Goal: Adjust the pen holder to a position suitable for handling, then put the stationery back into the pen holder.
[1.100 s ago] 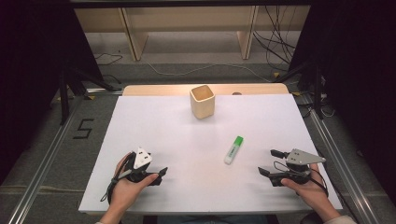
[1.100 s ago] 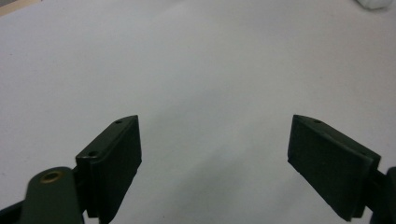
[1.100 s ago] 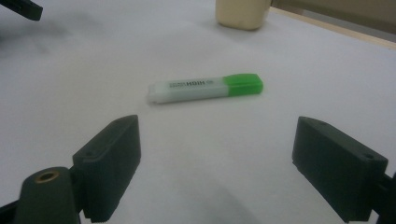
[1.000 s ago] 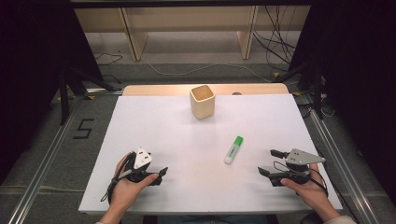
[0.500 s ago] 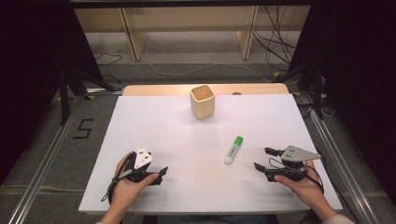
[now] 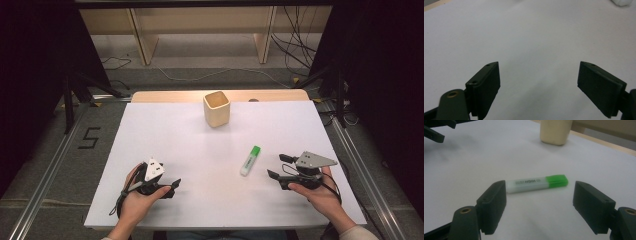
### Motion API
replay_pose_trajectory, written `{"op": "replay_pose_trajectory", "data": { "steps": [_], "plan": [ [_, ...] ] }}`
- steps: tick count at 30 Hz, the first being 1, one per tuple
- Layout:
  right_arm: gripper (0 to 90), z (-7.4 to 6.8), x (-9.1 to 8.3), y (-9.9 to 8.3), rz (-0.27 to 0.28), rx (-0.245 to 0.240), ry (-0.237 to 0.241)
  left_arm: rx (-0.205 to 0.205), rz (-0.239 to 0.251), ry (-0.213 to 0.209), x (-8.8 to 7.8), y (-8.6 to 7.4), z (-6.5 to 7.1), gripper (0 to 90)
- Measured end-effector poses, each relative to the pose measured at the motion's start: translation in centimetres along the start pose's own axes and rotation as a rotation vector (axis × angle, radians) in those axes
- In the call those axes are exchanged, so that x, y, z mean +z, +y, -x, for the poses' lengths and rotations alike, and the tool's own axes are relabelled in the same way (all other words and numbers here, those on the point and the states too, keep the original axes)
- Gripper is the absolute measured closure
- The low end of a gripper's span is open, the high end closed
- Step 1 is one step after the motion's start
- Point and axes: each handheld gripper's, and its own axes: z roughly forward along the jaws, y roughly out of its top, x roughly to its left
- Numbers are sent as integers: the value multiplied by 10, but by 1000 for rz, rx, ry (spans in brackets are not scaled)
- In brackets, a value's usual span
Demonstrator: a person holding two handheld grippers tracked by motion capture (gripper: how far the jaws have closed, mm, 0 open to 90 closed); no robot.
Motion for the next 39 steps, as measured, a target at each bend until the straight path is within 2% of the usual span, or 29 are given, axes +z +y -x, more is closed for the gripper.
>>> {"op": "replay_pose_trajectory", "data": {
  "steps": [16,20,28,33,34,35,36,37,38,39],
  "plan": [
    [277,-11,34,22,-42,-8,19,9,5,-16,3,3,2,183],
    [277,-11,39,26,-37,7,34,5,6,-16,3,3,1,183],
    [273,-15,48,29,-50,6,58,-7,2,-15,6,3,2,183],
    [290,-16,52,29,-67,9,58,3,-2,-19,6,4,2,183],
    [318,-17,54,30,-76,12,65,-5,1,-9,4,4,3,184],
    [407,-16,56,35,-81,26,64,-17,4,-8,3,5,4,194],
    [455,-16,57,37,-83,46,67,-27,13,-19,3,9,4,179],
    [482,-15,60,38,-81,81,93,-166,31,-41,5,15,3,175],
    [482,-15,60,38,-81,81,93,-166,31,-41,5,15,3,218],
    [542,-17,70,41,-111,166,115,-269,78,-103,8,22,3,205]
  ]
}}
